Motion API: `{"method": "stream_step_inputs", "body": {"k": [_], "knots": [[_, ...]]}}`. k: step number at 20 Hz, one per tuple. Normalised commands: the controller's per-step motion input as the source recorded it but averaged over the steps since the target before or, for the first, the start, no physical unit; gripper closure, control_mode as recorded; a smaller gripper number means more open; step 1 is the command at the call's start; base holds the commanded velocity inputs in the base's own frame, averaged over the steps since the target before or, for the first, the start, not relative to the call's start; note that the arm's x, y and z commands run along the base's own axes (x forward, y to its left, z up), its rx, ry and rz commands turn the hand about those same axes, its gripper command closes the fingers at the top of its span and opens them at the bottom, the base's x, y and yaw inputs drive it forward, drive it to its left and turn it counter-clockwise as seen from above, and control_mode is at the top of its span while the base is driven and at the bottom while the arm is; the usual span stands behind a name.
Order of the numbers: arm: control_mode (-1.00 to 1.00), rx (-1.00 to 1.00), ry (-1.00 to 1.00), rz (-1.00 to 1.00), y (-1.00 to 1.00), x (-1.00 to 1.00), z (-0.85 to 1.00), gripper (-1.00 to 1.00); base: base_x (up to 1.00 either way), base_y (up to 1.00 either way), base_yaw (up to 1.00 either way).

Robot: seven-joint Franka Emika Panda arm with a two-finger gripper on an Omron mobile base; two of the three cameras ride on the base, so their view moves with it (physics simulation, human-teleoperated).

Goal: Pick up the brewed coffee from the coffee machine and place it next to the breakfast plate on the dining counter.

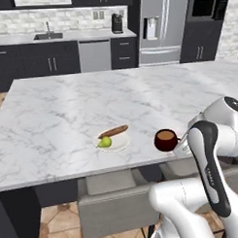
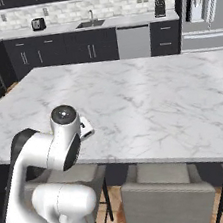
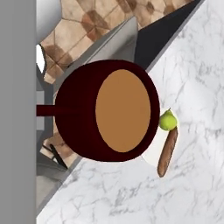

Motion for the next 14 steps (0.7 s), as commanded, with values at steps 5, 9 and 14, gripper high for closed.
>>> {"method": "stream_step_inputs", "body": {"k": [5,9,14], "knots": [[-1.00,-0.02,0.00,0.16,-0.04,0.42,-0.21,1.00,0.33,0.00,0.15],[-1.00,0.00,0.00,0.07,-0.26,0.66,-0.23,1.00,0.00,0.00,0.00],[-1.00,0.00,0.02,0.00,-0.39,0.80,-0.09,1.00,0.00,0.00,0.00]]}}
